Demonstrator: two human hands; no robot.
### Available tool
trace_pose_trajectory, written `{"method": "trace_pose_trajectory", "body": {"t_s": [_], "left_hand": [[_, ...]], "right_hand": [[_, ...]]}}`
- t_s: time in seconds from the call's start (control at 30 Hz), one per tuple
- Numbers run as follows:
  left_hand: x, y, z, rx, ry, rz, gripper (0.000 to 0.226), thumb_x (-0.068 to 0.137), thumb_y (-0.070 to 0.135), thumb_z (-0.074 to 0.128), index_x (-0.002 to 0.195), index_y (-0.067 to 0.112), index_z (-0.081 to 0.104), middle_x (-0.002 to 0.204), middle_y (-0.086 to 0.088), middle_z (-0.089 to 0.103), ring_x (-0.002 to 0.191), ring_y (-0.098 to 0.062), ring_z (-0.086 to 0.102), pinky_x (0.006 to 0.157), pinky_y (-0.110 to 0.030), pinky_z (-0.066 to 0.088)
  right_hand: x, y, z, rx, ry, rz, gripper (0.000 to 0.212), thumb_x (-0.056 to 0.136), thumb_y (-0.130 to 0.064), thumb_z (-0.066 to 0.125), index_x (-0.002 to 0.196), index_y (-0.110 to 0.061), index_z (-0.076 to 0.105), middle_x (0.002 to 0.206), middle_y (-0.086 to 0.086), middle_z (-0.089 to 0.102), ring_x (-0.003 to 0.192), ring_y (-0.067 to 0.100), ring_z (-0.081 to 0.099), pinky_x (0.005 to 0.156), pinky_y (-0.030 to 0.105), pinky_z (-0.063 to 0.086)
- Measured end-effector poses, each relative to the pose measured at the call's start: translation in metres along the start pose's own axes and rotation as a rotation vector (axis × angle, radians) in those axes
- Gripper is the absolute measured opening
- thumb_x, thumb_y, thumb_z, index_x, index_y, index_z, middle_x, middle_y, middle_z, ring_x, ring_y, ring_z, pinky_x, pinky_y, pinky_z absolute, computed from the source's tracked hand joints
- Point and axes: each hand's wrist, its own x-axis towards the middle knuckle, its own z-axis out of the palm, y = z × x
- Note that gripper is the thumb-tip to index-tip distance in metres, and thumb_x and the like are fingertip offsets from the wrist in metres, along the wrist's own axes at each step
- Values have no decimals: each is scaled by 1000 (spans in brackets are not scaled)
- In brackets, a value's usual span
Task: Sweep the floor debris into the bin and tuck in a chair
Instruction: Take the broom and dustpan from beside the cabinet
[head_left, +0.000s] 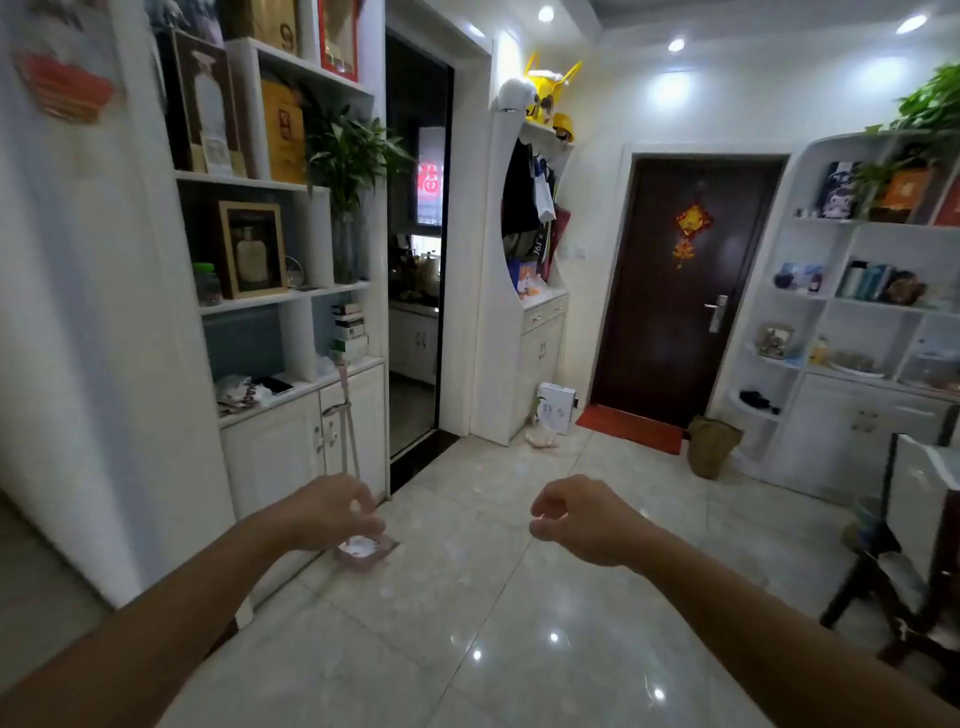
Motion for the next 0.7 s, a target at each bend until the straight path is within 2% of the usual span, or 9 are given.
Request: {"method": "trace_pose_trajectory", "body": {"t_s": [0.13,0.27,0.37,0.43,0.53,0.7], "left_hand": [[35,-19,-10,-57,17,-14,19,87,38,68,99,24,63,106,3,56,84,-10,59,71,-25,47],[86,-35,-28,-58,20,-20,26,89,43,63,100,20,65,93,7,57,81,-8,58,66,-24,45],[127,-57,-47,-62,26,-33,31,89,44,62,103,17,66,88,8,57,79,-6,57,67,-24,46],[151,-73,-62,-59,12,-27,36,89,44,62,109,14,65,89,8,56,77,-4,56,66,-23,45],[187,-99,-82,-23,6,-25,37,90,43,62,112,13,64,98,4,57,76,-4,55,66,-23,45],[247,-136,-97,-29,8,-34,33,89,40,64,107,13,67,107,1,60,79,-6,56,71,-26,47]], "right_hand": [[43,-4,0,22,-17,3,36,92,-28,62,124,-12,61,121,6,65,106,16,62,88,23,49],[103,-13,1,50,-9,10,36,91,-27,64,124,-13,60,121,7,66,105,17,63,88,25,51],[154,-23,3,73,-12,16,36,91,-27,65,123,-13,61,120,7,66,95,15,63,73,20,50],[188,-32,4,67,-24,9,35,91,-28,65,123,-14,61,119,7,66,91,13,62,66,17,47],[239,-42,5,49,-17,1,35,90,-31,65,121,-15,62,117,5,68,98,14,65,78,20,51],[318,-53,11,65,-42,-2,35,89,-31,66,120,-15,63,113,4,69,94,11,65,70,16,49]]}}
